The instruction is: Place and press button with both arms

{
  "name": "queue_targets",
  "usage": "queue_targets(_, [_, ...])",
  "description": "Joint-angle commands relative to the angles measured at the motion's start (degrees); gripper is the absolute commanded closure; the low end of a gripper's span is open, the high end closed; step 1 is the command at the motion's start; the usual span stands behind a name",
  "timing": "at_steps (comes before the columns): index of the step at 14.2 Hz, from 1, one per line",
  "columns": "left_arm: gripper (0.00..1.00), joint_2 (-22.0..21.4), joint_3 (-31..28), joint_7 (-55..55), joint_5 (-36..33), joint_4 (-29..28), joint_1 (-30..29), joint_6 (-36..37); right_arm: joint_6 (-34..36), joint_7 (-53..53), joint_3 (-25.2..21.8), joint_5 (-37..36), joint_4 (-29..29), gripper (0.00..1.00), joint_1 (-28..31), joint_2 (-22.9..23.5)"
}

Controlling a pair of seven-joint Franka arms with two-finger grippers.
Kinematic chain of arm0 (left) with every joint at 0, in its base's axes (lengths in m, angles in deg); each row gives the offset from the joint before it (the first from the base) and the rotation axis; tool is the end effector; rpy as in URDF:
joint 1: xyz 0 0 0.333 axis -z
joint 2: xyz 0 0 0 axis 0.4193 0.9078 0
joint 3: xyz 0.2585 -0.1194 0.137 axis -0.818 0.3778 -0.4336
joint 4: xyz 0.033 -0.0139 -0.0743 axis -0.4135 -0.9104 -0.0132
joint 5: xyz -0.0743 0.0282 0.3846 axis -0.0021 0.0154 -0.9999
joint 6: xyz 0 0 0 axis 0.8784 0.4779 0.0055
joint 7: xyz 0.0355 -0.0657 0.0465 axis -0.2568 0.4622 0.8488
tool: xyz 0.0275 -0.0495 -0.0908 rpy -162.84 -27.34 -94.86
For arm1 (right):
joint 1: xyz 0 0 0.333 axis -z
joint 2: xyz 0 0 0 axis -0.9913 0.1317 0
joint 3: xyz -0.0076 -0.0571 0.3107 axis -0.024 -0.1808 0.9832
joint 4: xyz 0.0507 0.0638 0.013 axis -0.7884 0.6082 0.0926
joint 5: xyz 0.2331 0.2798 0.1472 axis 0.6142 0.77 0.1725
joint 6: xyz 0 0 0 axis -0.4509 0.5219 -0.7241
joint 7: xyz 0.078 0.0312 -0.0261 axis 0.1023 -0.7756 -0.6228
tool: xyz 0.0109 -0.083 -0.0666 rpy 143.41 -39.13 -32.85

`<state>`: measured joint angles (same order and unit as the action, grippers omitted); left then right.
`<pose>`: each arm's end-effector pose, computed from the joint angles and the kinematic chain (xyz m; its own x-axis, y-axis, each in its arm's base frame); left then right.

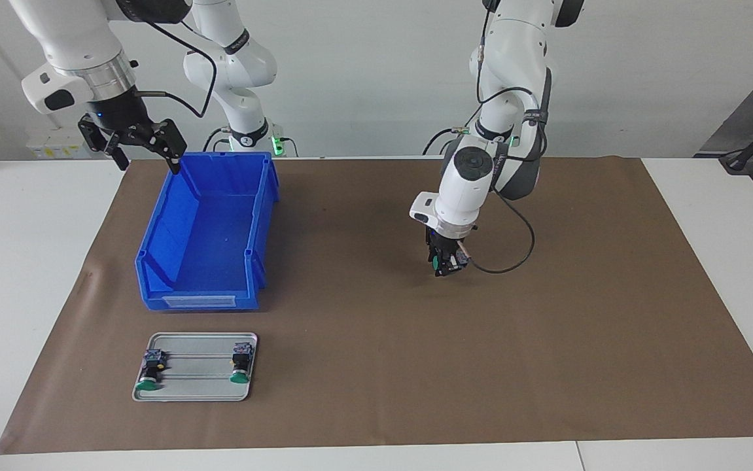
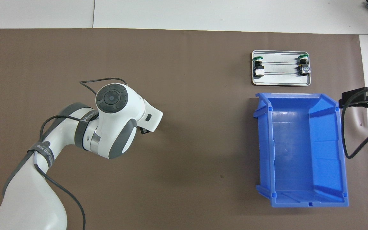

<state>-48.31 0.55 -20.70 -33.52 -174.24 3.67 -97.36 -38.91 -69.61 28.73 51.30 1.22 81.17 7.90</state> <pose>0.5450 -0.2937 0.3515 0.2434 -0.9668 0.0776 -0.9692 -0.2455 -0.0179 0.5388 -0.0078 0.6452 0.9924 -0.1210 0.0245 -0.1215 -0.9924 0.0205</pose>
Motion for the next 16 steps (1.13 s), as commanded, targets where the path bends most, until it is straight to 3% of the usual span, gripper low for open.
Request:
queue_targets(1, [1.0,-3.0,0.4,-3.2,1.6,0.5,-4.7,3.7,-0.8,-0.6,0.0,1.4,1.7,0.0,0.5,-0.8])
queue_targets(6, [1.0,-5.5,-0.1,-20.2,18.4,-0.7,-15.8,10.1,-0.1,-0.6,0.0,1.4,1.8,0.0,0.6,-1.1])
queue_targets(9, [1.0,-7.9,-0.2,-30.2,31.6,-5.8,-21.4,10.2,-0.3,-1.1,-0.1,1.4,1.8,0.0,0.8,-1.0])
queue_targets(13, [1.0,-10.8,-0.3,-36.1,45.7,-12.6,-22.2,8.2,-0.1,-1.2,-0.7,1.4,1.8,0.0,0.3,-1.1])
queue_targets(16, [1.0,-12.8,0.1,-45.0,60.3,-19.2,-19.8,0.9,-0.2,-1.2,-1.1,1.3,1.8,0.0,-0.1,-1.0])
